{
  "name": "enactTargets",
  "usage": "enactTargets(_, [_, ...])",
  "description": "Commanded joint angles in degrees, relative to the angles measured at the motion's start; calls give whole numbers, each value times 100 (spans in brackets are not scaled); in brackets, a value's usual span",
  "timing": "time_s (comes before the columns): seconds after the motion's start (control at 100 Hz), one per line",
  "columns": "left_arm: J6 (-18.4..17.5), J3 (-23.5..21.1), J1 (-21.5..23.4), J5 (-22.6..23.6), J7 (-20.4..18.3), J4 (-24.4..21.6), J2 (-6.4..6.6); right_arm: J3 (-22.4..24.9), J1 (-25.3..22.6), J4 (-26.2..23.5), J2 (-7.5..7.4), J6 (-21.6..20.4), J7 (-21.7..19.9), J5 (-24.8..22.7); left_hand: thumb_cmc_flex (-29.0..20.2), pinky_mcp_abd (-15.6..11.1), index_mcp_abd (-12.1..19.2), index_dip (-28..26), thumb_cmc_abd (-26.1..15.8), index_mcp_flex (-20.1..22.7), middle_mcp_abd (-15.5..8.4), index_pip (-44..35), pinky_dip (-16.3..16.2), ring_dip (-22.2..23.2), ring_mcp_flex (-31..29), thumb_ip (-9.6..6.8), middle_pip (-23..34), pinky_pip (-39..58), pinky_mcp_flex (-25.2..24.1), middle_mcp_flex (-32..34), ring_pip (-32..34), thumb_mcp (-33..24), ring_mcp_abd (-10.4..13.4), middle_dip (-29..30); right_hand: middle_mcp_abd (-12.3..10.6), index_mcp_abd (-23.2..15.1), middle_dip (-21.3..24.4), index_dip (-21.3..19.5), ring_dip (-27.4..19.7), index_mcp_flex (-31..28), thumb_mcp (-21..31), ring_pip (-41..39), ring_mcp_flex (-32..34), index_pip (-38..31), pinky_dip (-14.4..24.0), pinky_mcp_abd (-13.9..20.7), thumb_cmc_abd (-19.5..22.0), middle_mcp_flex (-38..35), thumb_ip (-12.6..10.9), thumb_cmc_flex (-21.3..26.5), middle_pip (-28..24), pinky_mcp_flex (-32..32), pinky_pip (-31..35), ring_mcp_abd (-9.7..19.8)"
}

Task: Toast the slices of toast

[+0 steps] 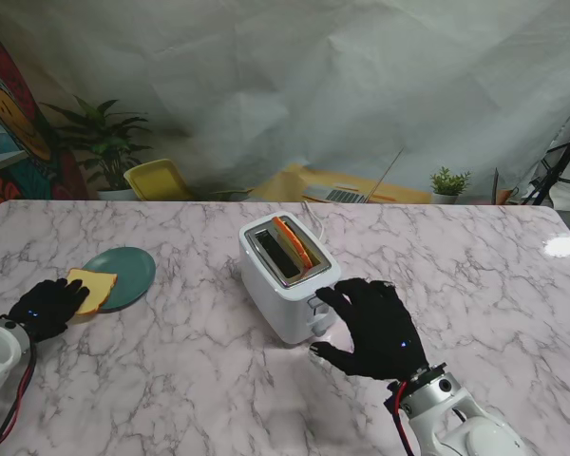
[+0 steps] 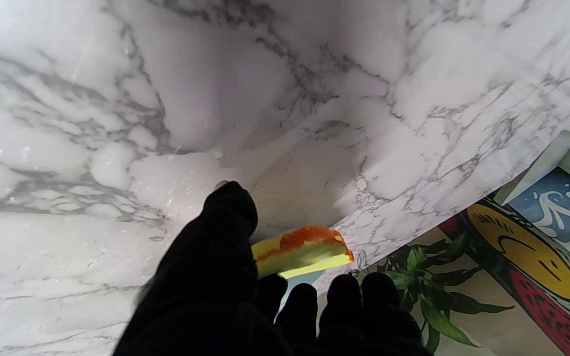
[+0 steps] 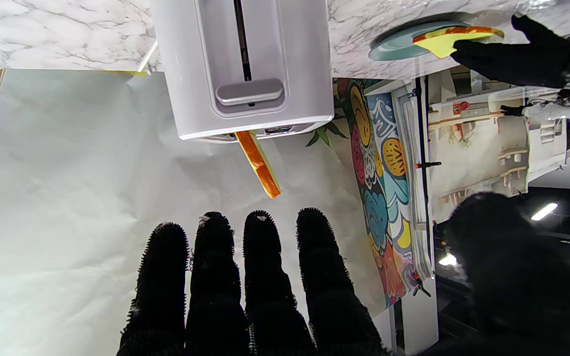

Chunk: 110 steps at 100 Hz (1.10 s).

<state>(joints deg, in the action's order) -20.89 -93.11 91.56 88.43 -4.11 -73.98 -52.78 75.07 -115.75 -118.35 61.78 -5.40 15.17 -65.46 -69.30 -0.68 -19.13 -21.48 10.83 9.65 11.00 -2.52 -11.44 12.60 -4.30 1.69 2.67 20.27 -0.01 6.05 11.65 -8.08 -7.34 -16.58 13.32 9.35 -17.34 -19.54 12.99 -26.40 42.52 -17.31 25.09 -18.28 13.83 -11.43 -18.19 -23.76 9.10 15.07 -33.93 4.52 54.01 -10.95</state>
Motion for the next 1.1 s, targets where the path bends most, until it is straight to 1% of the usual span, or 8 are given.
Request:
enactTargets(0.0, [-80,64,-95,36,-51,52,15,-2,-1,49,21,36,20,7,-467,-260,196,-23,-76,158,-75,-143,-171,29,-148,-94,144,270,-47,145,181,-284,-81,-42,-91,41,-24,-72,-91,-55,-152,205,46,-87,-37,83,222,-46,-199,55,77,-4,-31,66])
enactTargets(0.17, [-181,240,-316,37,83,247,56,-5,23,104,37,80,48,98,-467,-335,566,-46,59,545,-377,-885,-606,350,-229,11,971,1256,-85,479,925,-1186,41,-83,-104,36,-23,-72,-95,-49,-197,215,59,-119,-32,85,247,-58,-206,78,86,-4,-27,71])
enactTargets(0.28, [-195,343,-427,-43,173,365,63,-3,20,119,46,105,65,149,-463,-418,812,-145,168,660,-548,-1987,-930,572,-529,145,1777,2032,-61,699,1375,-2050,120,-113,-115,32,-23,-66,-96,-45,-220,218,65,-134,-31,79,260,-63,-211,94,90,-11,-30,75])
enactTargets(0.4, [-209,424,-524,-125,270,485,69,11,12,119,43,97,70,124,-466,-393,988,-144,-29,883,-649,-2784,-984,633,-933,247,1991,2242,201,1129,1485,-2405,147,-116,-117,26,-23,-58,-96,-35,-239,220,66,-142,-28,77,270,-70,-214,96,93,-6,-27,69])
enactTargets(0.52, [-196,460,-600,-224,360,582,65,15,12,126,44,91,88,121,-467,-298,1136,-173,-234,1146,-724,-3211,-831,675,-1272,421,2072,2342,455,1520,1551,-2396,156,-154,-118,27,-23,-50,-98,-16,-248,225,63,-145,-27,82,276,-60,-217,104,97,-8,-28,78])
enactTargets(0.7, [-171,433,-662,-405,589,644,32,31,1,119,43,93,94,101,-465,-138,1334,-544,-485,1727,-811,-4334,-848,875,-1887,319,2346,2645,903,2281,1834,-2029,70,-317,-108,33,-23,-38,-96,-9,-260,222,70,-153,-25,80,275,-59,-220,108,100,-5,-27,72])
enactTargets(0.83, [-279,322,-687,-445,895,553,11,44,5,91,43,89,108,77,-466,159,1726,-1094,-306,2258,-856,-5491,-1071,1804,-2743,339,2681,3319,1345,3319,2197,-2041,-110,-802,-107,31,-24,-31,-95,-12,-261,221,72,-159,-23,84,276,-63,-222,114,99,-1,-25,71])
enactTargets(1.09, [-644,-41,-736,-508,1176,75,-56,104,-24,25,41,67,159,-14,-467,388,1959,-1381,35,2649,-556,-5831,-1371,2854,-3340,424,2874,4182,1568,4048,2841,-2156,-306,-1395,-99,33,-26,-18,-94,-16,-260,220,75,-168,-20,81,275,-64,-223,124,97,-3,-23,84])
